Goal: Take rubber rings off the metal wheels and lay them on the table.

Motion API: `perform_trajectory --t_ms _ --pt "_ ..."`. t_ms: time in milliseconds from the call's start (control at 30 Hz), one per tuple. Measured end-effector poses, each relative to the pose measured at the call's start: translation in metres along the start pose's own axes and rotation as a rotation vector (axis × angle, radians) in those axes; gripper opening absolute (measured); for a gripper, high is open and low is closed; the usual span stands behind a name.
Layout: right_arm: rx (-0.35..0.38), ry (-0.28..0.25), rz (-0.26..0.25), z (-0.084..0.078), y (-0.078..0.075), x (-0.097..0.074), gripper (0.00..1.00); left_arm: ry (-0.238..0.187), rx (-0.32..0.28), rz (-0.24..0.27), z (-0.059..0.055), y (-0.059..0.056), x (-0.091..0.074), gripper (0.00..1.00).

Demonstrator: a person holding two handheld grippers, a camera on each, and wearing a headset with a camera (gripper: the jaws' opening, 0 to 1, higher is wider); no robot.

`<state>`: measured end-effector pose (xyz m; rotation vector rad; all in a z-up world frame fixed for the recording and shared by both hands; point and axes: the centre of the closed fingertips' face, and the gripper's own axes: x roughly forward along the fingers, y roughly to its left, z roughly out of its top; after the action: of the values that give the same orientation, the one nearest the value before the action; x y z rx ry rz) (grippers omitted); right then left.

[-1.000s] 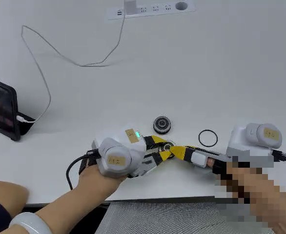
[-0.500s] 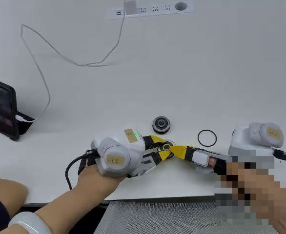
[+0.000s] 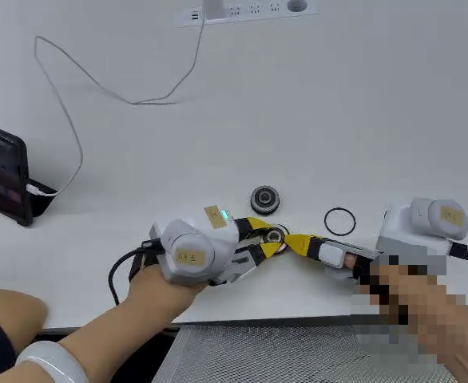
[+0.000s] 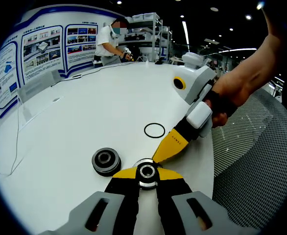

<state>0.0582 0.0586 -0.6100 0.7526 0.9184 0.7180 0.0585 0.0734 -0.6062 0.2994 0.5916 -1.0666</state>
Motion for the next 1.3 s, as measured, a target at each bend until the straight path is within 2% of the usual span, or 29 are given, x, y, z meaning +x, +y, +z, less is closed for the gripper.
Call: perform_trajectory --t_ms 267,433,567,600,867,1300 --pt "-0.036 0.002 -0.012 -0.001 0.002 -0.001 0.05 0.000 0.000 -0.001 0.001 0.000 0.000 0.13" --pt "-0.111 0.018 -0.038 0.000 0.001 -0.001 0.04 -0.002 -0.002 -0.001 0.001 -0.001 0.000 0.13" --pt "-0.133 0.021 -0.044 0.001 0.003 -0.003 0.02 -0.004 -0.004 -0.001 0.001 0.000 0.000 0.13" --pt "-0.163 0.022 -0.050 0.000 0.002 -0.002 0.02 -0.004 -0.004 -0.001 0.001 0.000 0.000 0.13" --pt "-0.161 0.016 -0.051 0.001 0.004 -0.002 0.01 -0.004 -0.005 0.001 0.001 0.000 0.000 0.13" --pt "-0.127 0.018 0.004 0.002 0.017 0.005 0.01 -0.003 -0.009 0.004 0.002 0.000 0.000 0.13"
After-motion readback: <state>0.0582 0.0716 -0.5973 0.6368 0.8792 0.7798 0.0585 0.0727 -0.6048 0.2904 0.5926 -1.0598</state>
